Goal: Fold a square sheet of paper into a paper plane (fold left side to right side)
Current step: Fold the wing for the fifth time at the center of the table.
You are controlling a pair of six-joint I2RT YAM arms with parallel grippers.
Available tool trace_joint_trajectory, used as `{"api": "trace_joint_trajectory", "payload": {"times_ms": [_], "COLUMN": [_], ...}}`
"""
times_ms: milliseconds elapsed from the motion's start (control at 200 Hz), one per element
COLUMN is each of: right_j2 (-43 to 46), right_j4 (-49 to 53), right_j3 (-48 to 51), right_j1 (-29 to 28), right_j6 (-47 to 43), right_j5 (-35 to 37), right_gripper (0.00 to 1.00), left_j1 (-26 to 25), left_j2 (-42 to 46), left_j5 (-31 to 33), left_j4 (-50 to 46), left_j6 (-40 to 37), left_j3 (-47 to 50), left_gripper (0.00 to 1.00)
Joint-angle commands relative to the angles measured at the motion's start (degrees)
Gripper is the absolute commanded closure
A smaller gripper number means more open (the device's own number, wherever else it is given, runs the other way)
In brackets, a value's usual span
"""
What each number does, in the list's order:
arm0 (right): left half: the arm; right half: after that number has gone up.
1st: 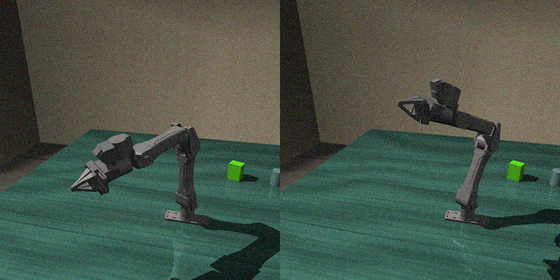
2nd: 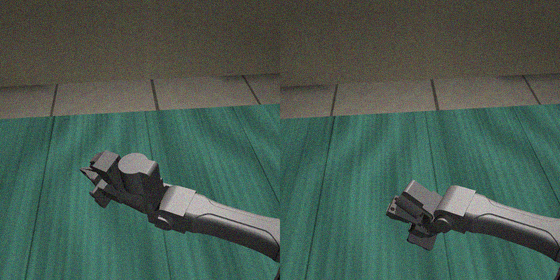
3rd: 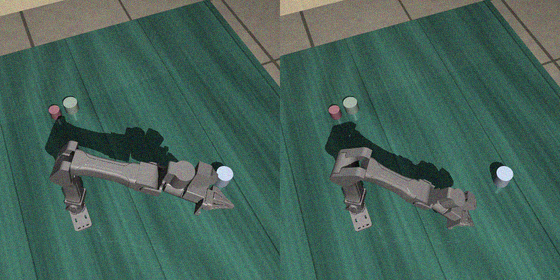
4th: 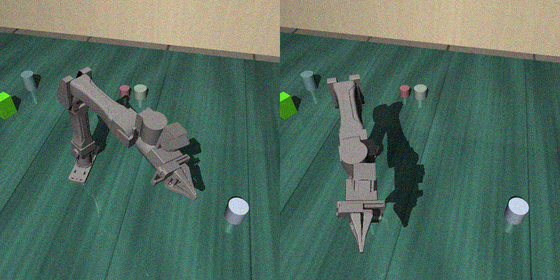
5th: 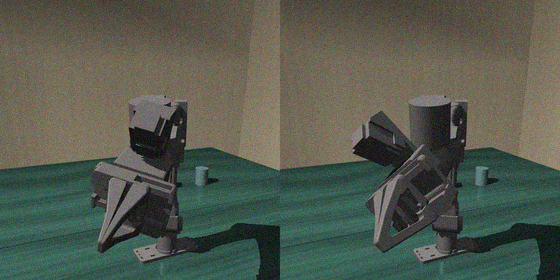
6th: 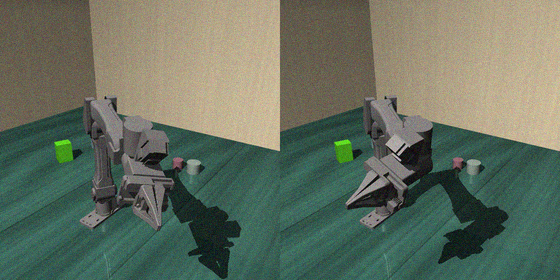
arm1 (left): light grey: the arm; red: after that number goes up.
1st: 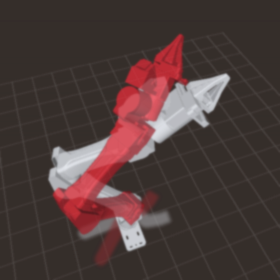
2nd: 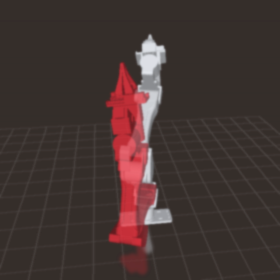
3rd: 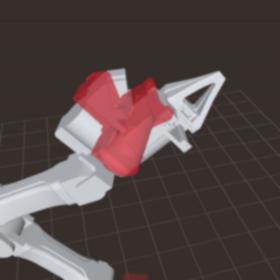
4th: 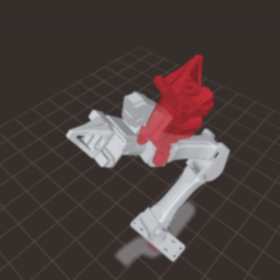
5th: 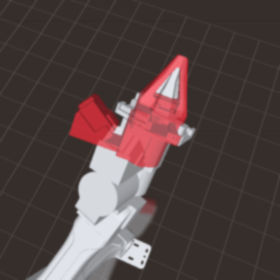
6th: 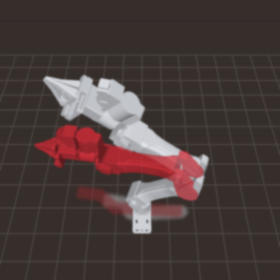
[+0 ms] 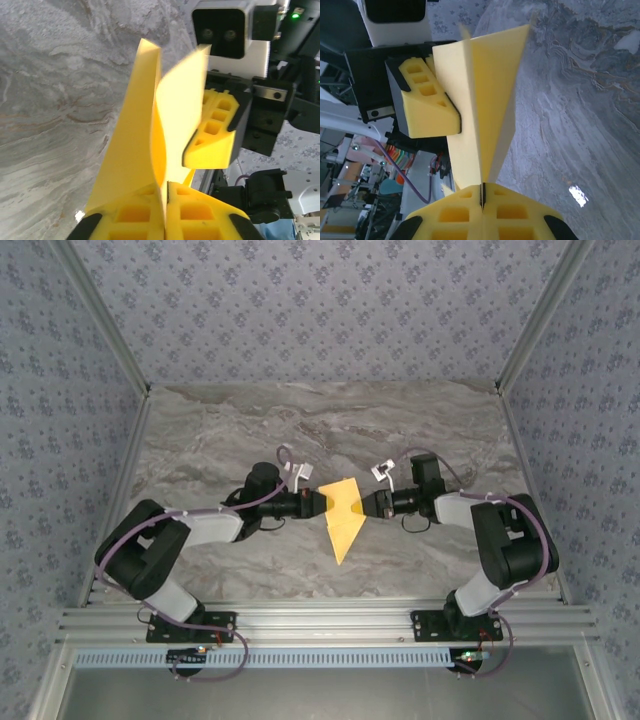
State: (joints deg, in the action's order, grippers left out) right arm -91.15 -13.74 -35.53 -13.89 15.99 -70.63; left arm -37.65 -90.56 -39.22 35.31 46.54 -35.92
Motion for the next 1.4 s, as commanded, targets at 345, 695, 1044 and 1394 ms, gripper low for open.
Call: {"api": "trace_joint_trajectory", "payload": {"times_ms": [345,695,1044,1394], "right_j2": [1.2,-3.0,-4.8,-5.2], "right_j4": [10.1,17.0,22.0,22.3], "right_j3": [-3.2,-8.5,-11.4,-12.2], "right_j1": [-3.4,-6.1,-7.8,-8.2], "right_j6": [10.9,18.6,19.2,19.7], "right_j5": [16.3,24.9,27.1,26.8], "right_gripper": [1.00,1.00,1.00,1.00], "left_j1": [0.4,-19.0,-30.3,-33.4], "left_j2": [12.3,18.7,-2.0,-10.9], "left_j5": [20.0,34.1,47.7,58.7], "left_j4": [-31.4,-41.7,-50.9,-62.0], "left_j6": [-15.0,-18.6,-17.6,-17.5], "left_j3": [-5.6,-6.2,-21.9,-31.4], "left_gripper": [0.26,0.29,0.28,0.29]}}
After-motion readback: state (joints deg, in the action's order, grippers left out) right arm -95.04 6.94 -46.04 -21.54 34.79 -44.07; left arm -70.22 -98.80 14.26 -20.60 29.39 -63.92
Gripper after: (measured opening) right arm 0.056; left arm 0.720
